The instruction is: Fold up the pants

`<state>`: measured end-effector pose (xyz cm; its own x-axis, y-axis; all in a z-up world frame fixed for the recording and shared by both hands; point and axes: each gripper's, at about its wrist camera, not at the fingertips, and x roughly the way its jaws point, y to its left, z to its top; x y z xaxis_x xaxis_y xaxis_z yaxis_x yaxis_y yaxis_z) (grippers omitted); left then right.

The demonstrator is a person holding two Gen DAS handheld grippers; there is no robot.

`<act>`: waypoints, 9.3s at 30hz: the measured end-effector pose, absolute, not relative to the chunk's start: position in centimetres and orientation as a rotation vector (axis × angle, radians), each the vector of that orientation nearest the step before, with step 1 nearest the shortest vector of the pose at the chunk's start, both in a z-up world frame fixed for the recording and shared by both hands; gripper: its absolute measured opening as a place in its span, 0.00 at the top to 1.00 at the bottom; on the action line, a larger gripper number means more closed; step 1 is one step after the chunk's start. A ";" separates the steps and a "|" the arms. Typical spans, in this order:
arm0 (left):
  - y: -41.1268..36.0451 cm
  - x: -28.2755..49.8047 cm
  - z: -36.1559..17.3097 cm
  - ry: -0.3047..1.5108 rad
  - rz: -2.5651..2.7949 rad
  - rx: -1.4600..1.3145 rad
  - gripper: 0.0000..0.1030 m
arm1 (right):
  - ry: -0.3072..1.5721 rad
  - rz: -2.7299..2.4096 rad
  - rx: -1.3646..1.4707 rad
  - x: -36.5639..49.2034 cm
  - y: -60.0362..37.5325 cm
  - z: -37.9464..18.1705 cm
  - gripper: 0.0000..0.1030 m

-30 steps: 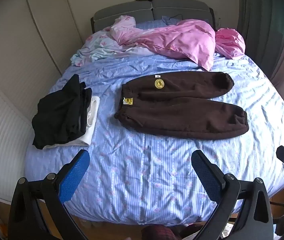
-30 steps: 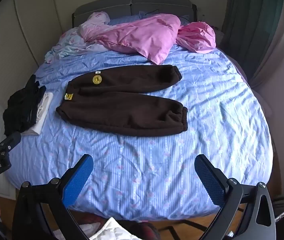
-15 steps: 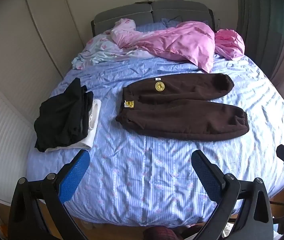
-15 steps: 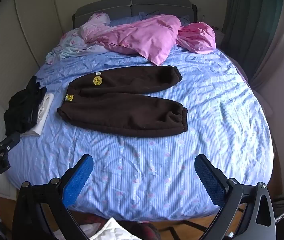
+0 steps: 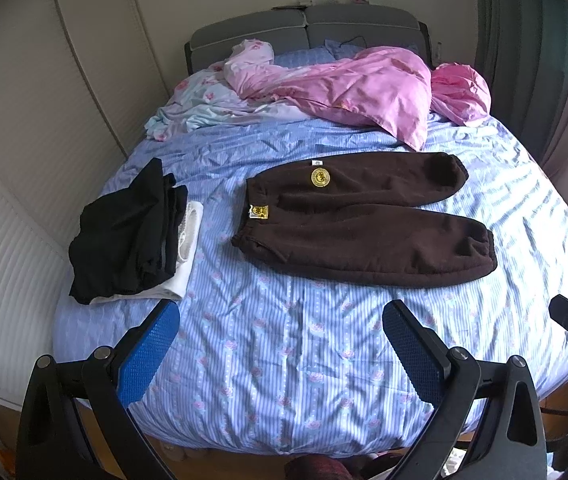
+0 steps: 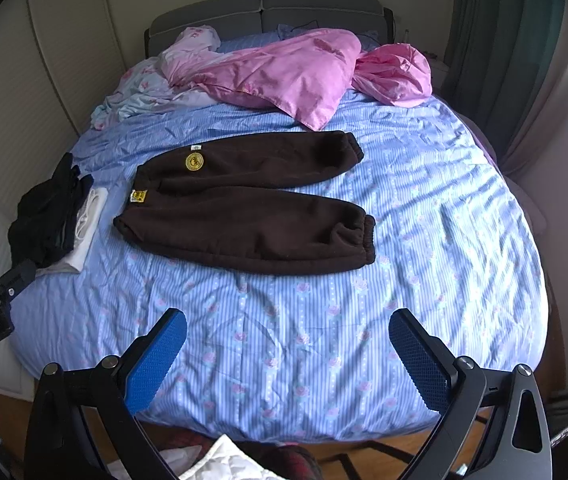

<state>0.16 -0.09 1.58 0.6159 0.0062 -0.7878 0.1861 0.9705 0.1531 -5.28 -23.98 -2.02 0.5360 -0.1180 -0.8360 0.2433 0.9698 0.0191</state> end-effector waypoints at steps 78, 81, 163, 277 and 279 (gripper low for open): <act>5.4 9.1 -5.0 0.927 -0.130 0.221 0.00 | 1.009 -0.390 0.242 -0.4 -20.8 -7.3 0.00; 5.4 10.8 -6.5 0.984 -0.123 0.163 0.00 | 1.018 -0.389 0.264 0.7 -21.6 -8.5 0.00; -4.7 37.0 -9.4 1.148 -0.094 -0.082 0.78 | 0.987 -0.434 0.615 25.4 -39.0 -10.4 0.83; -20.9 29.6 -21.3 0.925 -0.764 0.565 0.34 | 1.127 -0.167 0.476 21.2 -33.8 -22.8 0.37; -21.5 29.3 -22.2 0.919 -0.767 0.604 0.34 | 1.130 -0.165 0.491 20.9 -34.0 -23.0 0.37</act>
<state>29.34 -21.51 -22.22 0.3845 -0.3187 -0.8664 0.7954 0.5908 0.1356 20.93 -33.97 -22.99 0.4278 0.1176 -0.8962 0.3689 0.8824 0.2919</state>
